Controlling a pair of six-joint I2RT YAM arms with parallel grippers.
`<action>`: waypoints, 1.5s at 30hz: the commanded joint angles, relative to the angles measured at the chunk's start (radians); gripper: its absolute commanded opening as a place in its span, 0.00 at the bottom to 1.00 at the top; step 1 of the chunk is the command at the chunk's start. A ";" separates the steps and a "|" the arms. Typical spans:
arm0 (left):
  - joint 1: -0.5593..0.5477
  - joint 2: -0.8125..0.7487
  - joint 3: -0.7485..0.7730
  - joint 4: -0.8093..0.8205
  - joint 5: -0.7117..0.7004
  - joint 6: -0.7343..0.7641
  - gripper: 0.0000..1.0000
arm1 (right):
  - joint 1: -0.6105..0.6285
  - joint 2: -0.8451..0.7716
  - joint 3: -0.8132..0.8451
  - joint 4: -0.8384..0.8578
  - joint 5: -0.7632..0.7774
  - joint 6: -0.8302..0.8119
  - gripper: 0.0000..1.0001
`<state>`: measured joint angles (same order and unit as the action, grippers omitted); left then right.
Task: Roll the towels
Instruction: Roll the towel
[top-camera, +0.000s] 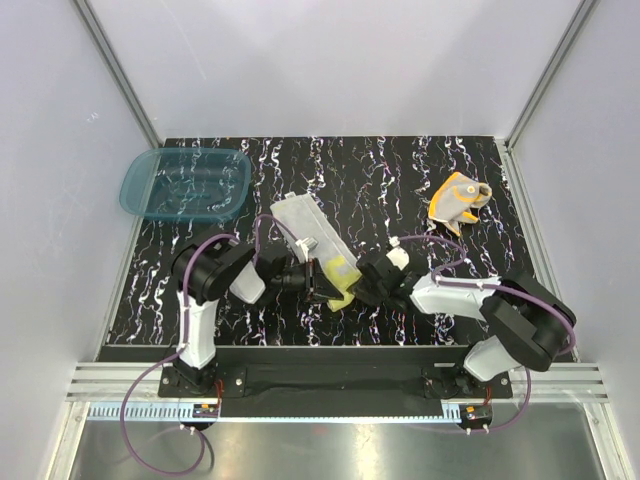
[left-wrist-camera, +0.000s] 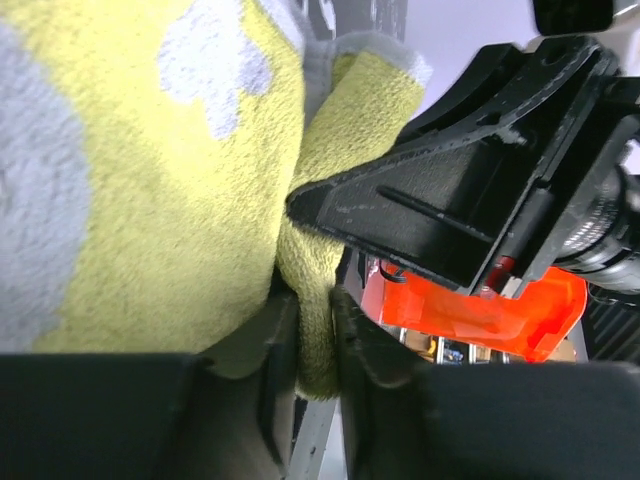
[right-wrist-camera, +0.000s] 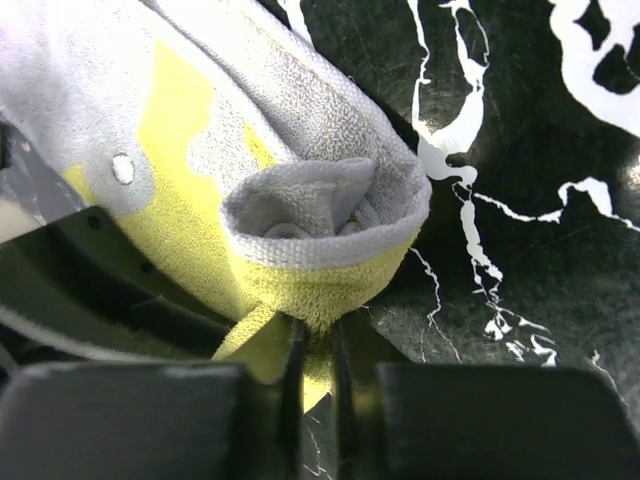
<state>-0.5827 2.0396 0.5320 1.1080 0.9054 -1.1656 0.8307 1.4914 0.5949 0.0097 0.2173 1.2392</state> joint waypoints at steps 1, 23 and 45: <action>0.001 -0.114 -0.013 -0.116 -0.015 0.129 0.29 | -0.002 0.035 0.069 -0.190 0.031 -0.073 0.07; -0.646 -0.829 -0.046 -0.777 -1.292 0.968 0.55 | -0.094 0.161 0.341 -0.582 -0.268 -0.299 0.00; -0.798 -0.357 0.154 -0.712 -1.441 1.117 0.45 | -0.125 0.141 0.315 -0.591 -0.337 -0.328 0.01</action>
<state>-1.3781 1.6524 0.6270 0.3771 -0.5022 -0.0460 0.7113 1.6440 0.9215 -0.5350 -0.0853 0.9295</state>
